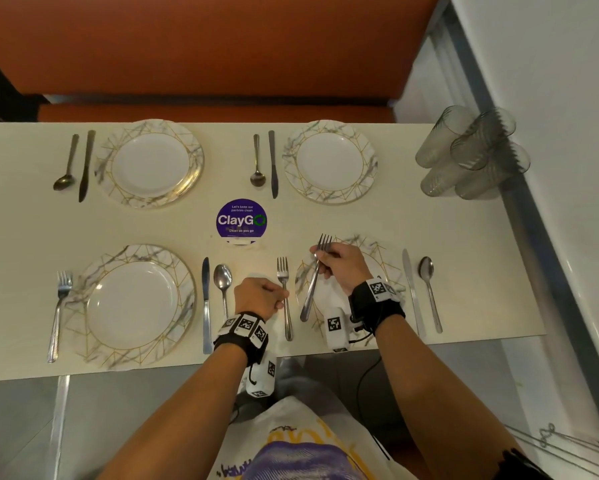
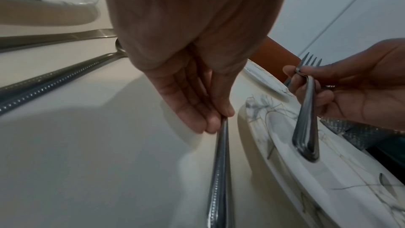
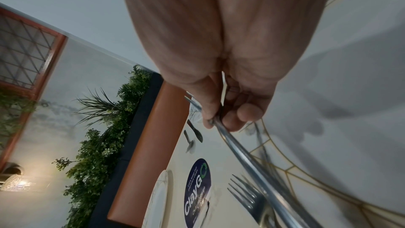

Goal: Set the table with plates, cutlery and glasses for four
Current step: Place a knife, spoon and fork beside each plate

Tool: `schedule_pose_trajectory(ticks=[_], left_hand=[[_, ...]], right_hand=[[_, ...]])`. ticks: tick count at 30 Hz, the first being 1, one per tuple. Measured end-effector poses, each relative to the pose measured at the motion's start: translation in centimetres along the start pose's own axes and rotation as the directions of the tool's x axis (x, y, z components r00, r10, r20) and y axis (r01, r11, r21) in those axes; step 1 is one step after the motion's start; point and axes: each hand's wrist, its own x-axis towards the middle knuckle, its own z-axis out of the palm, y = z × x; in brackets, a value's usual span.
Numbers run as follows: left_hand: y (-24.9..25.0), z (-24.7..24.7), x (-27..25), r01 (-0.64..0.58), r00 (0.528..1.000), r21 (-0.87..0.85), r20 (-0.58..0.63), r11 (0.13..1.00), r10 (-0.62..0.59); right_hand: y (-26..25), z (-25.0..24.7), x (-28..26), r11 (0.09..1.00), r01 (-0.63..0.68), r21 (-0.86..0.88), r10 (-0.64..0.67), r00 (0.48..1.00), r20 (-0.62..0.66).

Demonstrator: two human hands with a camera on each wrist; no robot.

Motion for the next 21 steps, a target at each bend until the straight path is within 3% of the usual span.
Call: schedule_pose_trajectory(ticks=[13, 16, 19, 21], left_hand=[[-0.4, -0.6, -0.5, -0.012, 1.0, -0.027, -0.001, 1.0, 0.012], [-0.4, -1.0, -0.6, -0.096, 0.993, 0.053, -0.067, 0.994, 0.099], [0.6, -1.2, -1.3, -0.225, 0.956, 0.169, -0.151, 0.96, 0.251], [1.8, -1.1, -2.0, -0.304, 0.947, 0.133, -0.064, 0.943, 0.314]], right_hand=[[0.4, -0.5, -0.9, 1.0, -0.021, -0.005, 0.02, 1.0, -0.023], [0.1, -0.4, -1.2, 1.0, -0.025, -0.007, 0.025, 0.999, -0.028], [-0.7, 0.2, -1.5, 1.0, -0.017, -0.009, 0.017, 1.0, -0.027], [-1.5, 0.8, -1.7, 1.0, 0.001, -0.01, -0.001, 1.0, -0.022]])
